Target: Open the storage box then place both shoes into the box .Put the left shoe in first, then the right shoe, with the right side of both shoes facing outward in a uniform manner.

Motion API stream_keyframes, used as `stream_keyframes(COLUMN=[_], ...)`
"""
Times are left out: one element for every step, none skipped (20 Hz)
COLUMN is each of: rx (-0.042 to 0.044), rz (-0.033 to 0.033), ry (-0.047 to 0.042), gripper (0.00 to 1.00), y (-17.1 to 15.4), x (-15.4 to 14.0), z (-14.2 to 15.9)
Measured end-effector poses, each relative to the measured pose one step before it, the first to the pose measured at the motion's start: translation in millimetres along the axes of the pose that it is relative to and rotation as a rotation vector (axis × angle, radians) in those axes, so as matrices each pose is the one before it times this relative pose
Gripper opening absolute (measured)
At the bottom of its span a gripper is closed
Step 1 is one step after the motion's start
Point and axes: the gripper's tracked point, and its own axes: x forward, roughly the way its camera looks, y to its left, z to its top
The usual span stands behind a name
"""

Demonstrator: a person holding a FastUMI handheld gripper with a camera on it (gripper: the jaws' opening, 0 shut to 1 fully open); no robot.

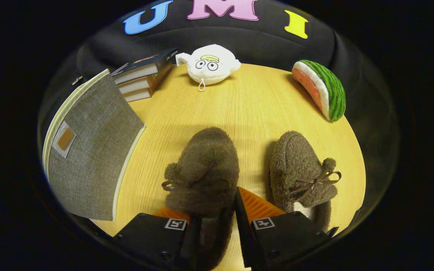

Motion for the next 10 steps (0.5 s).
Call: stream_keyframes(rx=[0.00833, 0.01328, 0.02781, 0.02463, 0.02707, 0.02328, 0.02042, 0.01785, 0.01744, 0.01631], rz=[-0.01197, -0.00841, 0.01017, 0.00335, -0.00442, -0.00340, 0.00264, 0.00580, 0.00123, -0.00097], ry=[-0.00374, -0.00084, 0.00270, 0.00680, -0.00089, -0.01007, -0.01077, -0.00808, -0.01003, -0.00674], gripper=[0.37, 0.29, 0.15, 0.12, 0.08, 0.08, 0.08, 0.08, 0.08, 0.08], y=[-4.18, -3.69, 0.04, -1.25, -2.48, -1.86, -0.56, 0.91, 1.40, 0.88], x=[-0.73, -0.14, -1.56, -2.52, -3.70, -4.23, -6.26, -6.83, -7.85, -8.65], z=[0.84, 0.60, 0.60, -0.09, 1.77, 3.69, 5.02, 4.94, 6.19, 6.14])
